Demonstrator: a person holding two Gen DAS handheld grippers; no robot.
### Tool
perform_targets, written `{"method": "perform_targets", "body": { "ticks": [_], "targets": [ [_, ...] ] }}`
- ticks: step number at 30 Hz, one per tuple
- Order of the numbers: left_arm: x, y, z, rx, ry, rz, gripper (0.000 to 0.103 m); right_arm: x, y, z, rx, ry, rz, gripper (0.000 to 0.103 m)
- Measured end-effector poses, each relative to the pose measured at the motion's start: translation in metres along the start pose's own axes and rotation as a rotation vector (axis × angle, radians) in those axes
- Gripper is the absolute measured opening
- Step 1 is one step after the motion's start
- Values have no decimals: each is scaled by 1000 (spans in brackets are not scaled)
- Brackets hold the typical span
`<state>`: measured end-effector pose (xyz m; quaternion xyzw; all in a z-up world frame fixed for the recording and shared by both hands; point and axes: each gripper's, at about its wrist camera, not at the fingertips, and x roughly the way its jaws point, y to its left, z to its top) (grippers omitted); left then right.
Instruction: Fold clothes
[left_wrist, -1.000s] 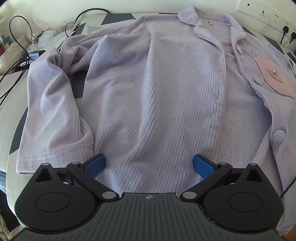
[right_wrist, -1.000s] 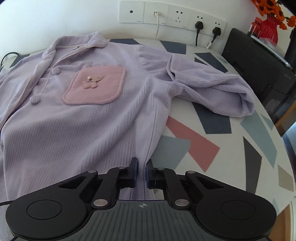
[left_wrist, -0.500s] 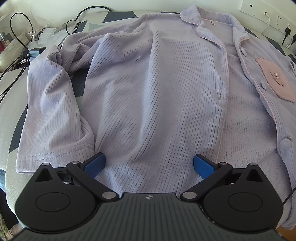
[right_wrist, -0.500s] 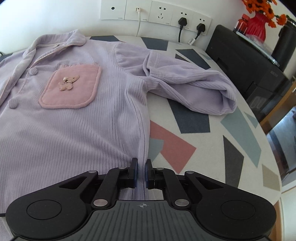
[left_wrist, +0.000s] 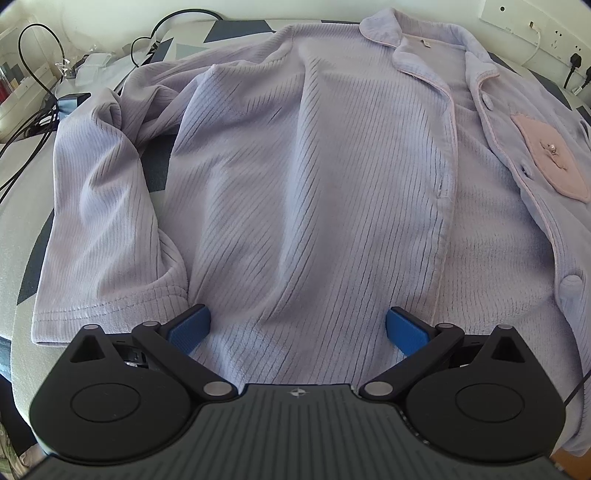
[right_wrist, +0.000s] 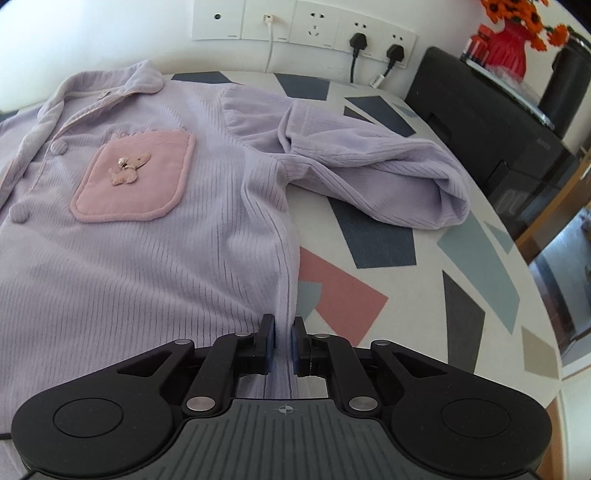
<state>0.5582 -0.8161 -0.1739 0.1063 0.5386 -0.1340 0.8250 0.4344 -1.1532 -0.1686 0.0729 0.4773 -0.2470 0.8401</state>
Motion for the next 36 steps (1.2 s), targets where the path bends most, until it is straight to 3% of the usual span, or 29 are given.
{"method": "perform_targets", "body": {
  "ticks": [1, 3, 6, 10, 20, 36],
  "targets": [
    [0, 0, 1, 0, 5, 1, 103, 0, -2, 1, 13, 3, 2, 28],
    [0, 0, 2, 1, 12, 3, 103, -3, -6, 3, 26, -1, 0, 40],
    [-1, -1, 5, 0, 21, 5, 103, -11, -11, 5, 38, -14, 2, 41],
    [-9, 1, 5, -23, 17, 3, 103, -28, -18, 6, 65, -57, 37, 49],
    [-43, 5, -3, -41, -62, 7, 103, -64, -43, -10, 158, -128, 91, 54],
    [-78, 6, -57, 44, -86, 71, 103, -87, -68, -92, 241, -113, 151, 54]
  ]
}}
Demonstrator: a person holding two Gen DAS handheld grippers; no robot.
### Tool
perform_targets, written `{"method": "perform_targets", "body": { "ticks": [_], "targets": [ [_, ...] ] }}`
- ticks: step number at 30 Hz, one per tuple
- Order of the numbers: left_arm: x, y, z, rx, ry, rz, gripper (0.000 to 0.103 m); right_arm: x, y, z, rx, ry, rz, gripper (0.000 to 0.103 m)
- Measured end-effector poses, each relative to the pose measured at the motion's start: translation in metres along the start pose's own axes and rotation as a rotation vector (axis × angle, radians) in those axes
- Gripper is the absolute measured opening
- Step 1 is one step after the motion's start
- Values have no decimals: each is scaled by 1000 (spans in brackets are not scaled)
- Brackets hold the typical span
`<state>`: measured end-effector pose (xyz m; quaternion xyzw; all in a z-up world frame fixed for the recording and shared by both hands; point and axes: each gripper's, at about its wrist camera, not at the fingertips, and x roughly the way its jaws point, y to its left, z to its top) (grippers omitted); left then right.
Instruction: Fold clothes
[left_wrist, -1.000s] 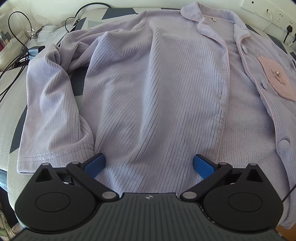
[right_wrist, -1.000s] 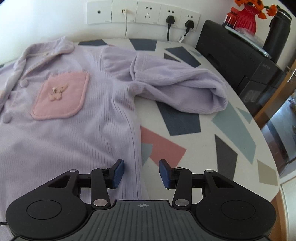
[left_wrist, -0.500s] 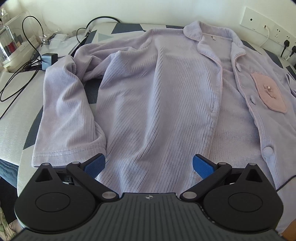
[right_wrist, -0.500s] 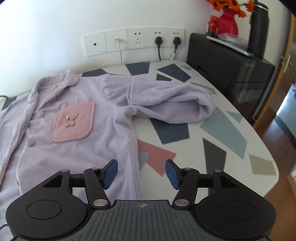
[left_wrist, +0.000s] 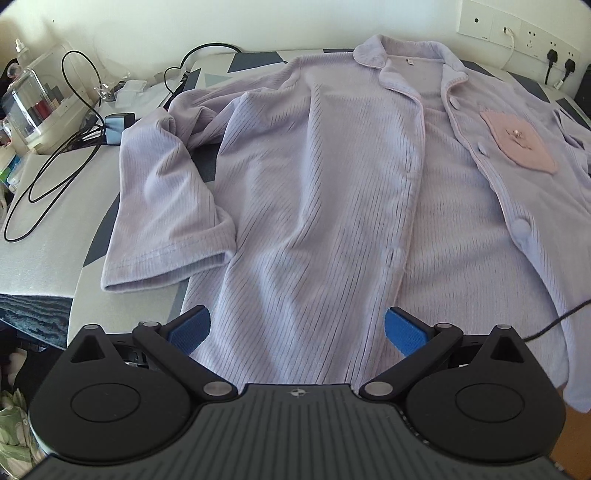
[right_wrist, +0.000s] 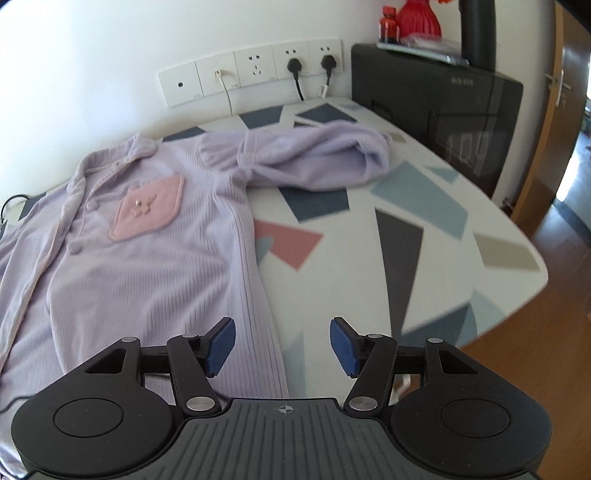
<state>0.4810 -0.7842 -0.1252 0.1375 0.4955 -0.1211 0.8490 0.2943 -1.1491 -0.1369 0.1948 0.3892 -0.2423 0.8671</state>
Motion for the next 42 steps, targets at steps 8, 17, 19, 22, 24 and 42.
{"method": "perform_targets", "body": {
  "ticks": [8, 17, 19, 22, 24, 42],
  "targets": [
    [-5, 21, -21, -9, 6, 71, 103, -7, -24, -30, 21, 19, -14, 54],
    [-6, 68, -17, -174, 12, 170, 102, -21, -68, -49, 134, 3, -58, 54],
    [-8, 74, -14, -217, 5, 173, 102, -20, -70, -57, 138, 13, -52, 53],
    [-10, 69, -12, -215, 8, 145, 102, -12, -67, -70, 140, 37, -28, 53],
    [-11, 52, -11, -168, 6, 123, 102, -5, -62, -76, 145, 51, -7, 51],
    [-11, -15, 25, 106, -62, 8, 103, 7, -7, -66, 90, -13, 89, 49]
  ]
}}
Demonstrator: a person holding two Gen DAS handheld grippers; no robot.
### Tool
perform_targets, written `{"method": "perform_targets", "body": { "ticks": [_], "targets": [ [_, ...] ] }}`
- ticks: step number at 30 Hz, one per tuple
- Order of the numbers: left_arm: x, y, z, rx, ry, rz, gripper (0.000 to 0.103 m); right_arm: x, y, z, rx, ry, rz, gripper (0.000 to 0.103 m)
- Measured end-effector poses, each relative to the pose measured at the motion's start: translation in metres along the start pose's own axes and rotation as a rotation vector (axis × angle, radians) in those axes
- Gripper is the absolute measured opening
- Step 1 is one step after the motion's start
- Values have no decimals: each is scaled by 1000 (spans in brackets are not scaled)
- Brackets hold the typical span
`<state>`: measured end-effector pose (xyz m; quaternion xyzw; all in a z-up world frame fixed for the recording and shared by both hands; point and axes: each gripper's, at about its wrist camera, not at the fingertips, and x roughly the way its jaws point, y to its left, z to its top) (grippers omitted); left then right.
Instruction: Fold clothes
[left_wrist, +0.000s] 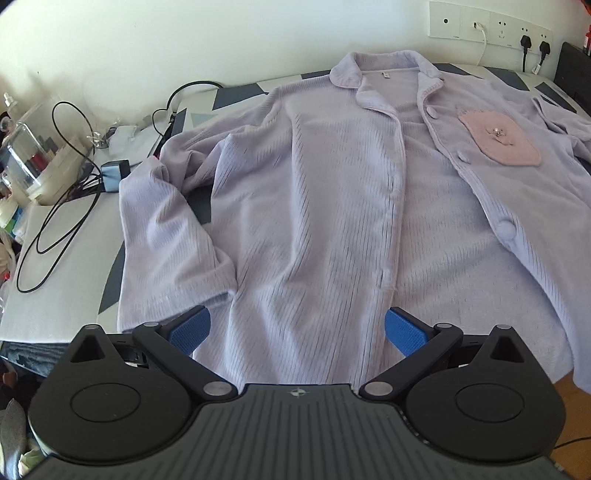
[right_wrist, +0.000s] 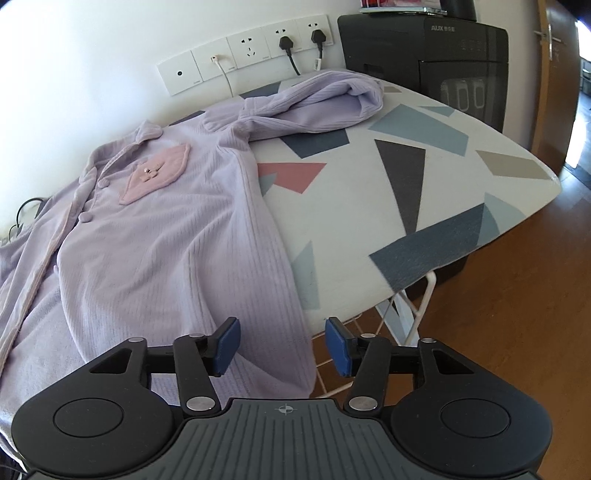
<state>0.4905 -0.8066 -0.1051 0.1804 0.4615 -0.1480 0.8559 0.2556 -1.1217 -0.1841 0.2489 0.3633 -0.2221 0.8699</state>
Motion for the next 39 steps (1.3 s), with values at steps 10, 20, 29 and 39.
{"method": "perform_targets", "body": {
  "ticks": [10, 20, 29, 39],
  "targets": [
    [33, -45, 72, 17, -7, -244, 96, -10, 42, -4, -71, -31, -5, 48],
    [90, -68, 92, 87, 86, -337, 96, -3, 123, 12, -216, -24, -52, 58],
    [114, -79, 89, 186, 104, -328, 103, 23, 175, 5, -326, 42, -51, 59],
    [123, -66, 101, 188, 140, -417, 103, 34, 184, 11, -419, 56, -117, 15]
  ]
}}
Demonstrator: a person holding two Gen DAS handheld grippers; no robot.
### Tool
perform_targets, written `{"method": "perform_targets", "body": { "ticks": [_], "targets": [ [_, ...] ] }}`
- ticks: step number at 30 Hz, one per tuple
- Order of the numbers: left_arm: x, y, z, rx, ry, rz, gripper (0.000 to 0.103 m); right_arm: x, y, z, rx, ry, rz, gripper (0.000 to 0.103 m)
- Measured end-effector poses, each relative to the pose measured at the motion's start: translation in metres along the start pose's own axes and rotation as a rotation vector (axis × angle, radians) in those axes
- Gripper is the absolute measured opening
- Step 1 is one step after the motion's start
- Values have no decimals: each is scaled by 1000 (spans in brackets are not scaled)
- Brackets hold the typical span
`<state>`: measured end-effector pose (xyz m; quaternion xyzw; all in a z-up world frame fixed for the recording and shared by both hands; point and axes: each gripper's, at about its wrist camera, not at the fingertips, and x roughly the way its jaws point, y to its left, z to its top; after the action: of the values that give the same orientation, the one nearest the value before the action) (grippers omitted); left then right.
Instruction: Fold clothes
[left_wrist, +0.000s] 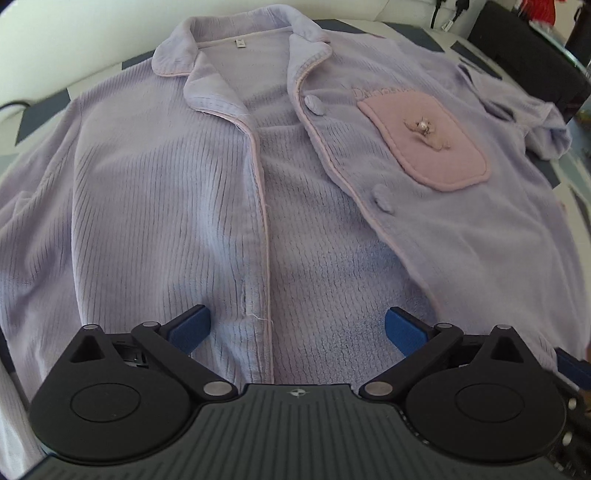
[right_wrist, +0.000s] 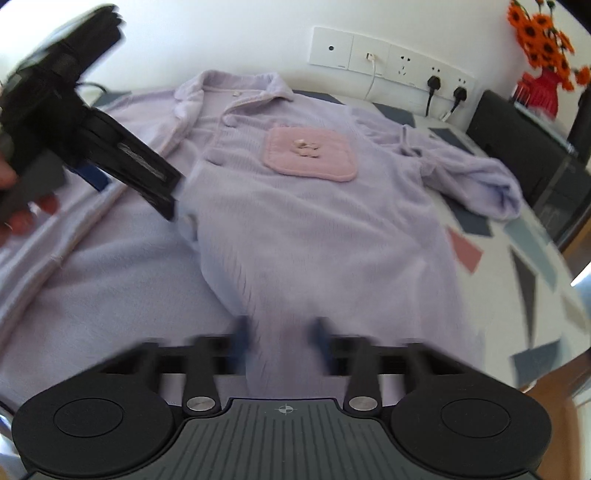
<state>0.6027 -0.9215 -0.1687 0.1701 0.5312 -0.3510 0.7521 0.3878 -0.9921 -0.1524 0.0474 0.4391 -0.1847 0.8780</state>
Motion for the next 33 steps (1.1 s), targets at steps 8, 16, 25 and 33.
{"method": "perform_targets", "body": {
  "ticks": [8, 16, 25, 33],
  "targets": [
    [1, -4, -4, 56, -3, 8, 103, 16, -65, 30, 254, -8, -62, 17],
    [5, -12, -5, 73, -6, 47, 103, 3, -64, 29, 156, -69, -161, 32],
    [2, 7, 8, -74, 25, -31, 103, -8, -58, 25, 91, -95, -206, 32],
    [7, -9, 1, 10, 9, 45, 103, 20, -117, 33, 419, -27, -198, 30]
  ]
}}
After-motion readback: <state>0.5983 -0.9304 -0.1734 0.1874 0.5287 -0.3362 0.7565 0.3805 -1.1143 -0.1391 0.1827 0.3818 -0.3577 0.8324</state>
